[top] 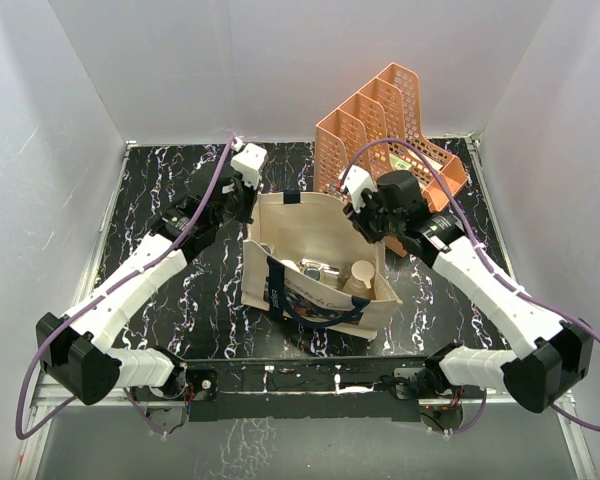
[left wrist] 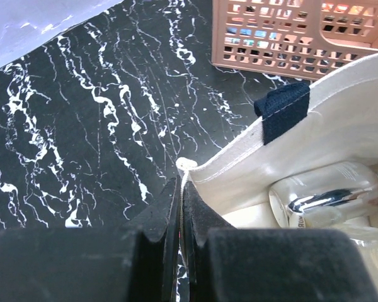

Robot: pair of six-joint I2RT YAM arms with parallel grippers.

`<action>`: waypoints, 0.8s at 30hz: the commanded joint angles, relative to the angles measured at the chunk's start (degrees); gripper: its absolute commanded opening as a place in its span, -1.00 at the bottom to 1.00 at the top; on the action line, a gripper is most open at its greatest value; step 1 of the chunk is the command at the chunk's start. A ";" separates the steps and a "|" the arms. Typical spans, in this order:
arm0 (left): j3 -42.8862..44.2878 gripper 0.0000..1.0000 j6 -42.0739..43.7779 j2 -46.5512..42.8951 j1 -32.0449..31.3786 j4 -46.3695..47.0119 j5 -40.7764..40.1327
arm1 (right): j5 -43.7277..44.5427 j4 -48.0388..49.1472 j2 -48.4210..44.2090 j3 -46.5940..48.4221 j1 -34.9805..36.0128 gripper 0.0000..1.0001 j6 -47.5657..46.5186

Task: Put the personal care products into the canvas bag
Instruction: Move the canvas bag to the center of the board.

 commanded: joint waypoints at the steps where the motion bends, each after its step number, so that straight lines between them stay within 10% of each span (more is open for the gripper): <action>1: 6.12 -1.00 0.58 -1.30 5.32 11.18 -8.40 | -8.46 7.33 5.67 5.19 0.13 -0.82 -2.55; 24: 4.69 -1.00 3.47 0.16 12.14 15.17 -0.20 | -4.52 13.42 39.44 38.72 -6.02 -0.68 -2.06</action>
